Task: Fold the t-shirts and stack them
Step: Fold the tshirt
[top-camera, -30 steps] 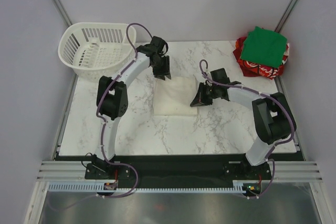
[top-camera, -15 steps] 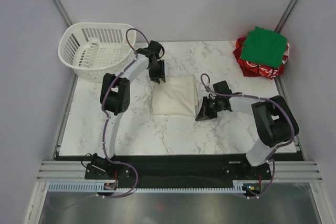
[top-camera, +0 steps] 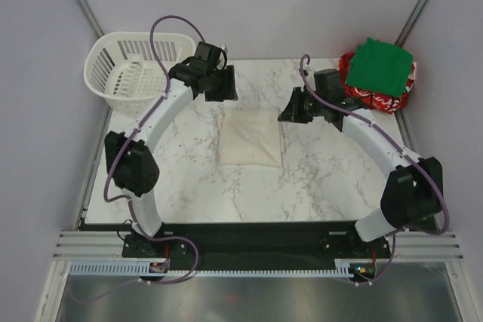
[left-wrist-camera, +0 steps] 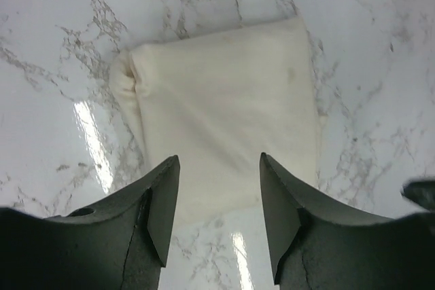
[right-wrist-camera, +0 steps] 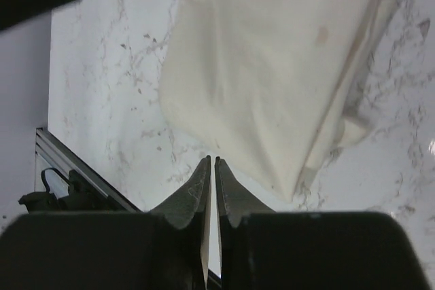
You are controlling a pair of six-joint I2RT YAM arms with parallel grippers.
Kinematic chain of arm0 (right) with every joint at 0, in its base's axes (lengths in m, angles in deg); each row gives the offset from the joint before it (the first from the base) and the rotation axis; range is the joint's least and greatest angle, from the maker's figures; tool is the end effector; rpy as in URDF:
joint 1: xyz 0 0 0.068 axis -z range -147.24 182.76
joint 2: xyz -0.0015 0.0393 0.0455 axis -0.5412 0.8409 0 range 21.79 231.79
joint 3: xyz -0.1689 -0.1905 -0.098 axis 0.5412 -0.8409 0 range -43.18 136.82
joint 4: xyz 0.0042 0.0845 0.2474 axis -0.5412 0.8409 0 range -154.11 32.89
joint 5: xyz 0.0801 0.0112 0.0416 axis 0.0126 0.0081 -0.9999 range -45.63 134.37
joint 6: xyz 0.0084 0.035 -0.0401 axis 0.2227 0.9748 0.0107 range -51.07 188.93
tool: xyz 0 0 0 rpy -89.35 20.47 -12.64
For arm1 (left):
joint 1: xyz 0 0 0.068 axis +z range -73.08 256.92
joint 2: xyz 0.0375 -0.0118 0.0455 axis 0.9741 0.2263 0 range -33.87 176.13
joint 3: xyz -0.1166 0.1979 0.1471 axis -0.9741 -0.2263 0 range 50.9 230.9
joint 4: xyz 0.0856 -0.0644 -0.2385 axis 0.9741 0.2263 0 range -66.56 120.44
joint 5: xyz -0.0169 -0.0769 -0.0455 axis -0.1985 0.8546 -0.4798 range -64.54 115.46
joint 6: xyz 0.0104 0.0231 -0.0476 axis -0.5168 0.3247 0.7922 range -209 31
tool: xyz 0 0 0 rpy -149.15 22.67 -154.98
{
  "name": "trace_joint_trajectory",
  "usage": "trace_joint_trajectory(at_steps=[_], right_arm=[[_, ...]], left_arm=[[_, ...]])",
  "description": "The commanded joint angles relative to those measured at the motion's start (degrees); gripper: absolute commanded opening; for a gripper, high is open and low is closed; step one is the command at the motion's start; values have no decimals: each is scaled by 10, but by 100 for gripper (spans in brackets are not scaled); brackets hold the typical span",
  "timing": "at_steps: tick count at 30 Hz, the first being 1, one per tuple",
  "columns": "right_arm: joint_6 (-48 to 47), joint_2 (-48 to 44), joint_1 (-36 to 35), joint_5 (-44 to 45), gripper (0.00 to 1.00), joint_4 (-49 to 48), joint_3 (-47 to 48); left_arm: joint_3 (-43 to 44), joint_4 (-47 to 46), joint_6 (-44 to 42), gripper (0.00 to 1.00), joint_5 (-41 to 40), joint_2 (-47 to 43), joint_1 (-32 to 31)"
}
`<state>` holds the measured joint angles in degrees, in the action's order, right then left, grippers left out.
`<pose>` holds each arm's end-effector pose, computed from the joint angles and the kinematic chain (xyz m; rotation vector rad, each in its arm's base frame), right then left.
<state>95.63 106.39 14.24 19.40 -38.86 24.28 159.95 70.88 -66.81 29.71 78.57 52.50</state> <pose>0.3038 0.1176 0.2899 -0.0623 2.3964 0.8923 0.3978 -0.1834 0.3180 0.0819 2.5058 -0.4383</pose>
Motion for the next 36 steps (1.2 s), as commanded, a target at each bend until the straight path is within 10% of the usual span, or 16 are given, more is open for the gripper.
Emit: trace_joint_trajectory(at_steps=[1, 11, 27, 31, 36], right_arm=[[-13, 87, -2, -1, 12, 13, 74], [-36, 397, 33, 17, 3, 6, 332], [-14, 527, 99, -37, 8, -51, 331], [-25, 467, 99, -32, 54, -50, 320], [-20, 358, 101, -38, 80, -78, 219]], left_arm=[[-114, -23, 15, 57, -20, -90, -30], [-384, -188, 78, 50, -42, -123, -79], [-574, -231, 113, 42, -12, -189, -85], [-571, -215, 102, 55, 8, -266, -92], [-513, -181, 51, 73, 16, -327, -92]])
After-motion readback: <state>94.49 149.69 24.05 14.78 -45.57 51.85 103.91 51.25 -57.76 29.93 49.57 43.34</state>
